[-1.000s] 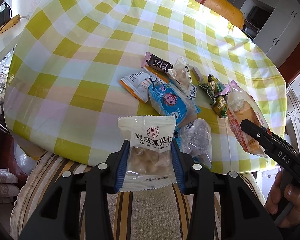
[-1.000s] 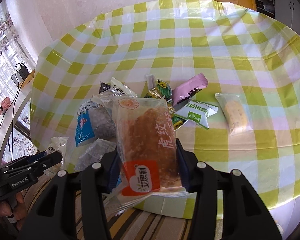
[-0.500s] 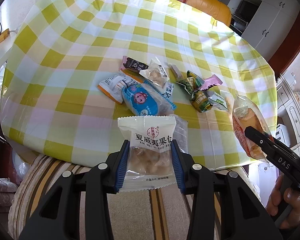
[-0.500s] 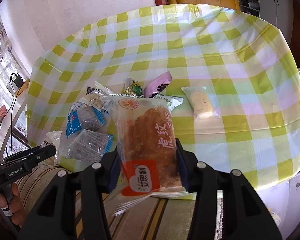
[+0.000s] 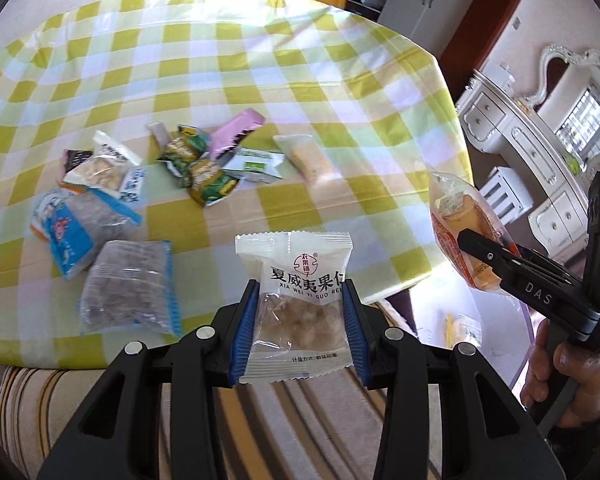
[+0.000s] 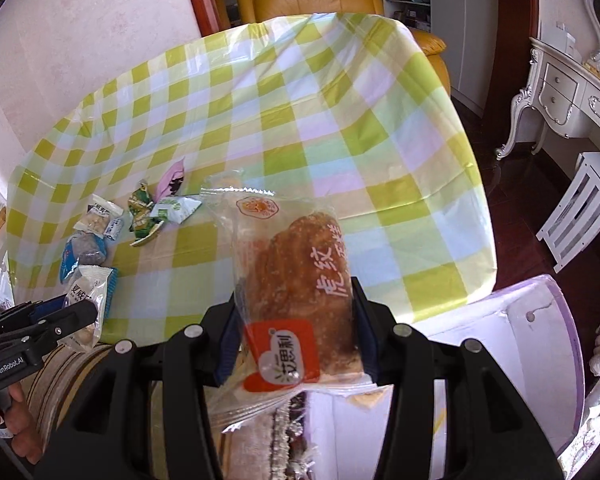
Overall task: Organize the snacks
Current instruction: 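Carry both snacks to the white box and open both tools to drop them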
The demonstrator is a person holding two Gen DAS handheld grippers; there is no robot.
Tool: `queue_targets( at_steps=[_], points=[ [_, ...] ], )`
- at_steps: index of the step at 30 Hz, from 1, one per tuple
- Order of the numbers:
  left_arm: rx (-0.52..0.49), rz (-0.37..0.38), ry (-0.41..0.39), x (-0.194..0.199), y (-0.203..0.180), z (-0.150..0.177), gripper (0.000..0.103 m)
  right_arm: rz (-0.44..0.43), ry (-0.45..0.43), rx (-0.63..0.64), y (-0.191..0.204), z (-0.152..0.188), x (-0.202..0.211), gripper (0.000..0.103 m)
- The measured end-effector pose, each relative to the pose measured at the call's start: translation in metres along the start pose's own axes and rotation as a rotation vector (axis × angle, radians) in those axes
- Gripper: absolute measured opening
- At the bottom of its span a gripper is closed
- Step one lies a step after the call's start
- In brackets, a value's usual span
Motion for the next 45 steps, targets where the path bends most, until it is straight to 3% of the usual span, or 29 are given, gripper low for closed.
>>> queue_targets(
  at_steps=[12, 19, 26, 37, 39, 41, 45],
  points=[
    [-0.308, 0.109, 0.162, -0.059, -0.128, -0.014, 0.040, 0.134, 0.074, -0.166, -0.085, 0.041, -0.015, 0.049],
    [-0.404, 0.173, 0.331, -0.109, -0.177, -0.008, 0.040, 0.211, 0.127, -0.283, -0.133, 0.059, -0.035, 0.049],
    [-0.447, 0.167, 0.419, -0.139, -0.199, -0.005, 0.040, 0.229, 0.189, -0.350, -0.156, 0.073, -0.059, 0.049],
    [-0.437, 0.157, 0.485, -0.167, -0.202, -0.003, 0.043, 0.219, 0.254, -0.403, -0.168, 0.083, -0.080, 0.049],
    [-0.427, 0.156, 0.487, -0.169, -0.201, -0.004, 0.052, 0.226, 0.257, -0.404, -0.168, 0.083, -0.081, 0.050],
    [-0.426, 0.164, 0.469, -0.165, -0.199, -0.006, 0.064, 0.233, 0.251, -0.412, -0.168, 0.082, -0.078, 0.063],
    [-0.429, 0.161, 0.409, -0.152, -0.198, -0.008, 0.070, 0.255, 0.218, -0.411, -0.165, 0.074, -0.065, 0.069]
  ],
)
Point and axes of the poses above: each gripper's, at about its wrist camera, not at the fingertips, and x roughly against the way its jaws point, y to its left, z to its underside, the point moved 2 cm from there along -x, roughly the way its jaws point, and after that the axes turned 14 degrees about y, right-handed, at the moved point
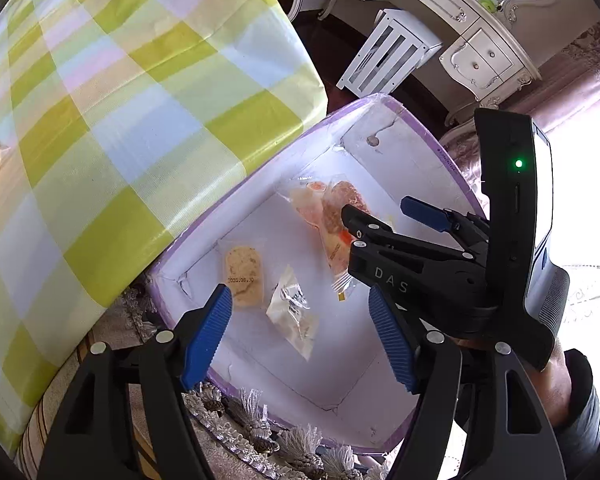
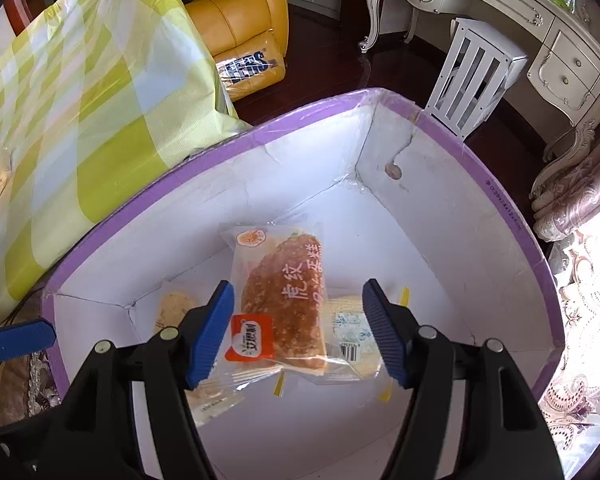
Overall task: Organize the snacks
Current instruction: 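Carry both snacks to the white box and open both tools to drop them, then move both tools back over the table toward the remaining snacks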
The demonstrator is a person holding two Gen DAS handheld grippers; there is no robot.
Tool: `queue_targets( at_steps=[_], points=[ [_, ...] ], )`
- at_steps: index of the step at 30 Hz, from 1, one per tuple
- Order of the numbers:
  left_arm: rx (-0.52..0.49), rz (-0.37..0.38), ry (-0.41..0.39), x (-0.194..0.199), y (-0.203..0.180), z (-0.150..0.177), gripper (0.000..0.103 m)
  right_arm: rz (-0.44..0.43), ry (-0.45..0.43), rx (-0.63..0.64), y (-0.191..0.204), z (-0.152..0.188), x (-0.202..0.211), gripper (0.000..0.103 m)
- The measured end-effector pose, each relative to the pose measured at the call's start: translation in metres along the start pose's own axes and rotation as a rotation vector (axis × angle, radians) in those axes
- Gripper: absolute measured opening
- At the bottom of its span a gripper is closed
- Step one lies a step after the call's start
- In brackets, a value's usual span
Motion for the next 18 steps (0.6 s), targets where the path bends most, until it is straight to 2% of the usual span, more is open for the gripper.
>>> queue_targets(
  at_steps=[4, 11, 18],
  points=[
    [0.007, -0.036, -0.070, 0.021, 0.005, 0.005, 0.074, -0.019, -0.037, -0.022, 0.001, -0.004, 0.018, 0.076],
    [0.049, -0.114, -0.180, 0.057, 0.030, 0.019, 0.075, -0.095, -0.084, -0.027, 0.024, -0.007, 0.052, 0.076],
    [0.124, -0.161, -0.273, 0.092, 0.066, 0.036, 0.075, -0.159, -0.126, 0.037, 0.068, -0.006, 0.085, 0.076]
  ],
)
Point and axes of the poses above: each gripper's, at about its wrist camera, not at the fingertips, and x roughly against the way its jaws point, y to its left, z to its underside, the point moved 2 cm from there along -x, roughly the way its jaws point, and after that the axes turned 14 degrees about y, right-handed, at the moved point
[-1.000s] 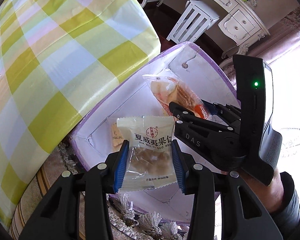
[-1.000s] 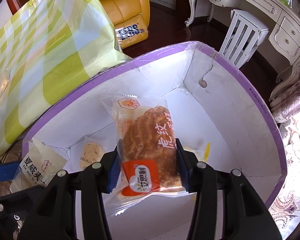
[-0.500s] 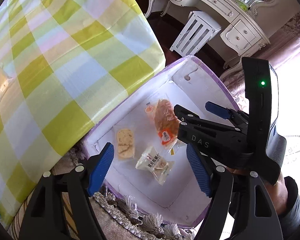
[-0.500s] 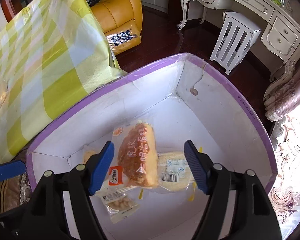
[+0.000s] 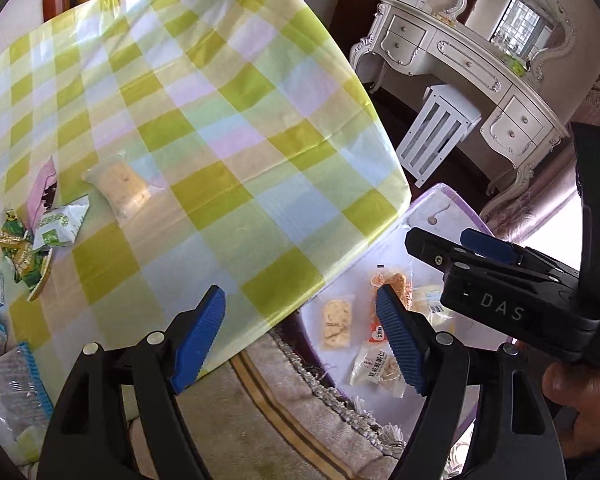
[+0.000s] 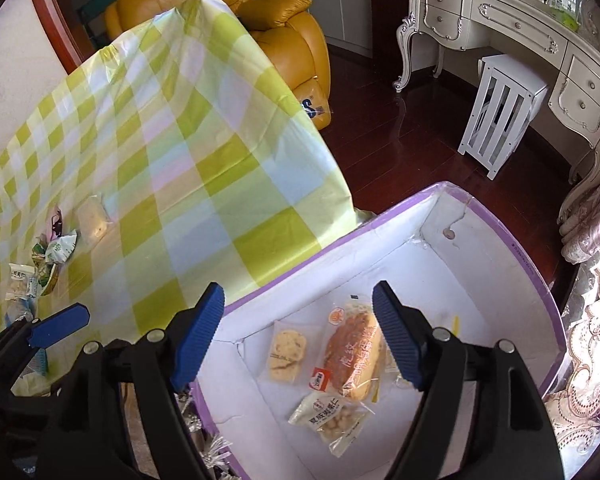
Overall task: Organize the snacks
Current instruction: 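Move both tools back over the table toward the remaining snacks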
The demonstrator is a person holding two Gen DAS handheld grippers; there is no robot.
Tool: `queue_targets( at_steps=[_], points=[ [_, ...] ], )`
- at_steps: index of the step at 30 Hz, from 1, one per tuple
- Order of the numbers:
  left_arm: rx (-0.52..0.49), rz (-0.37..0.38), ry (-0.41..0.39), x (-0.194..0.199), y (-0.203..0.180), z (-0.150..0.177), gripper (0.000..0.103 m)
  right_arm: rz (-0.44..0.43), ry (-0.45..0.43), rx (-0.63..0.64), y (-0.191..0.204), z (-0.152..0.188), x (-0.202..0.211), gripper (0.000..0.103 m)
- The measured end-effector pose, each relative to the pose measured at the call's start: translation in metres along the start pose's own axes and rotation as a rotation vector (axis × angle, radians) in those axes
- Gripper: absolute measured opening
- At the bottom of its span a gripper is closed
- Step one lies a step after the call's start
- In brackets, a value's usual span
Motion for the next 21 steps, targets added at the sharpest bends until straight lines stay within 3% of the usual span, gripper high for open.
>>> queue_targets(
  at_steps=[13, 21],
  points=[
    [0.191, -0.028, -0.094, 0.038, 0.089, 0.034, 0.075, -0.097, 0.009, 0.145, 0.091, 0.010, 0.009, 0.077],
    [0.311, -0.036, -0.137, 0.058, 0.135, 0.059, 0.075, -0.163, 0.064, 0.206, 0.135, 0.021, -0.003, 0.077]
  ],
)
Point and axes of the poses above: each gripper's, at about its wrist camera, not at the fingertips, and x roughly against the way its jaws point, y to its left, z to its underside, the point moved 2 cm from there along -x, roughly the way its jaws point, and after that the axes turned 14 degrees about y, right-handed, at the moved point
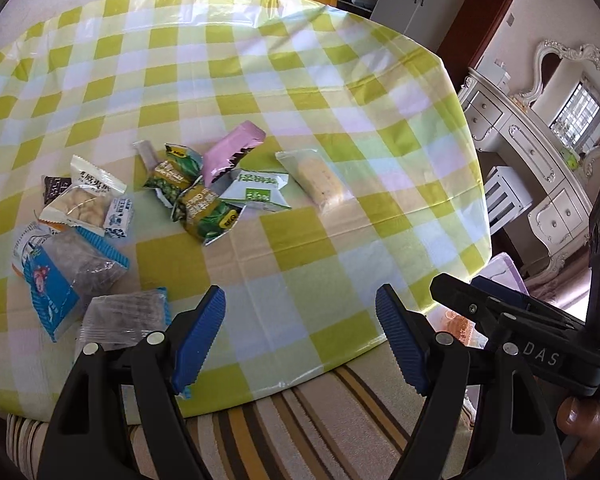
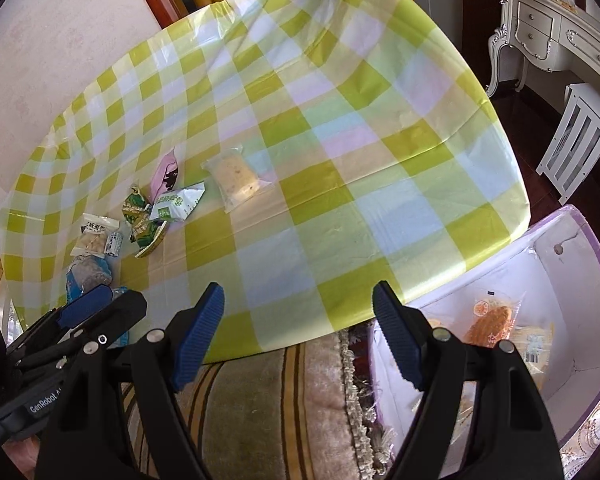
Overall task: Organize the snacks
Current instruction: 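Move both tools back over the table toward the remaining snacks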
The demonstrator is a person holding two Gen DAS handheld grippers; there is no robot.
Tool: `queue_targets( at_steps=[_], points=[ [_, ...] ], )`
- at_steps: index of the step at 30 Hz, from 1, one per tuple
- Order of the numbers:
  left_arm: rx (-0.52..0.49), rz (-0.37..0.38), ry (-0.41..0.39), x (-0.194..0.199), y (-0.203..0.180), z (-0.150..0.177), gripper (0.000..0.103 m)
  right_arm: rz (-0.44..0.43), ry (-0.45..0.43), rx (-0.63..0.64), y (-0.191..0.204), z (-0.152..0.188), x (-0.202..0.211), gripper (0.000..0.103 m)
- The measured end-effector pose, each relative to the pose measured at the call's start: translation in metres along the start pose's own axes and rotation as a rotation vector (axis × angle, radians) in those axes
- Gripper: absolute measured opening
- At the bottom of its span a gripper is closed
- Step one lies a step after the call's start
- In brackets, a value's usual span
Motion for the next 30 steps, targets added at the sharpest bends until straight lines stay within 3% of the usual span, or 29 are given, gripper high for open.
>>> queue_targets(
  at_steps=[14, 30],
  points=[
    [0.212, -0.001, -0.073, 0.038, 0.091, 0.022, 0.075, -0.047, 0.074, 0.163, 0.078, 0.015, -0.023, 0.080],
    [0.410, -0.085, -0.108, 0.067, 0.197, 0.041, 0.075, -0.117, 0.182, 0.333, 0.169, 0.034, -0.060, 0.088]
  ],
)
Point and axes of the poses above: each gripper's, at about its wrist camera, not at the fingertips, and x roughly against the way its jaws point, y to its left, z to its underside, the point moved 2 cm from there along -x, roughly the way its jaws point, and after that the axes turned 14 degrees about y, right-handed, at the moved point
